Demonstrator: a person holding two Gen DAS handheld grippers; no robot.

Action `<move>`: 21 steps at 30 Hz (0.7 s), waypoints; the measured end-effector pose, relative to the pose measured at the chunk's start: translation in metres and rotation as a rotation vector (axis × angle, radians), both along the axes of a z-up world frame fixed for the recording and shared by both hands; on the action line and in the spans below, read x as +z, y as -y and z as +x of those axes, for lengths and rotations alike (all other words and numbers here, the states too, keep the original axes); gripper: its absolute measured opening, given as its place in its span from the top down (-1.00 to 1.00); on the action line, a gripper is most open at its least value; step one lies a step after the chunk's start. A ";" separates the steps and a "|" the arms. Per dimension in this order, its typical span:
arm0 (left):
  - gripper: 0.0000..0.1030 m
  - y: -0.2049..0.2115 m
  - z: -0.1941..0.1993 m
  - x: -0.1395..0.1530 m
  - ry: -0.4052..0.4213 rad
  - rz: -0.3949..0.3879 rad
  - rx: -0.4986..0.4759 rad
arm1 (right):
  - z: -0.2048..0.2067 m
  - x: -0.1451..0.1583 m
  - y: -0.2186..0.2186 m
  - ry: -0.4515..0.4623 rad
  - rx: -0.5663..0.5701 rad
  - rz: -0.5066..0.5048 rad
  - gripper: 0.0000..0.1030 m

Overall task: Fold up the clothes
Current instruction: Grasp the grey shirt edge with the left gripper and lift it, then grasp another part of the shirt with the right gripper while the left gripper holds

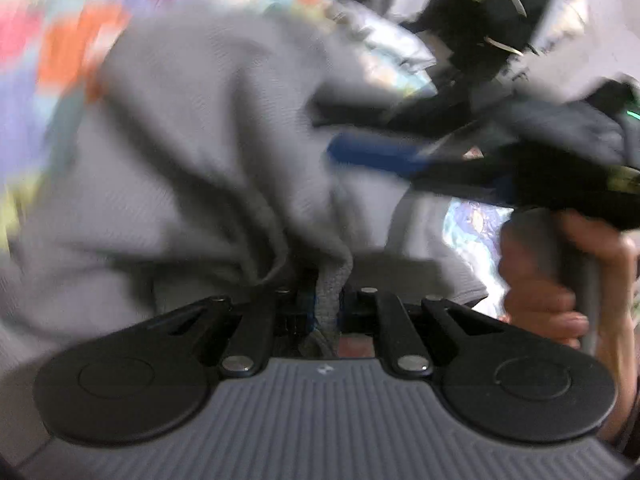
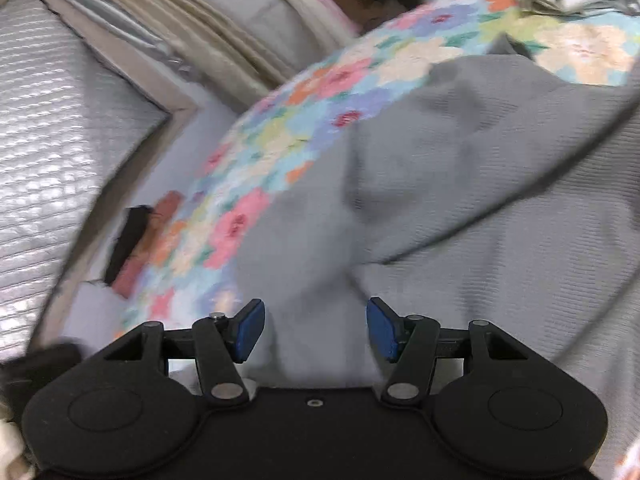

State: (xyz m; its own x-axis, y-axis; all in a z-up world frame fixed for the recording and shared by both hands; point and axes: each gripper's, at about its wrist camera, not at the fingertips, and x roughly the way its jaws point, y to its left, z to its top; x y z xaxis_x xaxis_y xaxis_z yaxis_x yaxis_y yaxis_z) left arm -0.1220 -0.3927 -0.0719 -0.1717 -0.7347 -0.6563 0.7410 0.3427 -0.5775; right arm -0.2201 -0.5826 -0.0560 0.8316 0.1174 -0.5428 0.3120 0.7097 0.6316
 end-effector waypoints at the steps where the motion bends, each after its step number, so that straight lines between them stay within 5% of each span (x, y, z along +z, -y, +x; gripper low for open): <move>1: 0.83 -0.002 0.001 -0.002 -0.011 -0.002 0.002 | 0.001 0.001 -0.002 -0.001 0.006 -0.015 -0.21; 7: 0.83 0.000 -0.018 0.025 0.133 -0.046 -0.071 | 0.006 0.007 -0.017 -0.010 0.042 -0.104 -0.21; 16: 0.83 -0.007 -0.009 0.011 0.115 0.026 -0.034 | 0.024 -0.002 -0.037 -0.084 0.201 -0.147 -0.21; 21: 0.82 -0.002 -0.016 0.016 0.228 0.055 -0.064 | 0.033 -0.013 -0.044 -0.133 0.238 -0.248 -0.21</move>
State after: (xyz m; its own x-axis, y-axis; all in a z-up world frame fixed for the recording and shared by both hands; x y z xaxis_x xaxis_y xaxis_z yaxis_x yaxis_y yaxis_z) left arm -0.1376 -0.3903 -0.0558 -0.0590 -0.6891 -0.7222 0.8714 0.3175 -0.3741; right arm -0.1873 -0.5388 -0.0687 0.7169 0.1507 -0.6807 0.1873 0.8989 0.3962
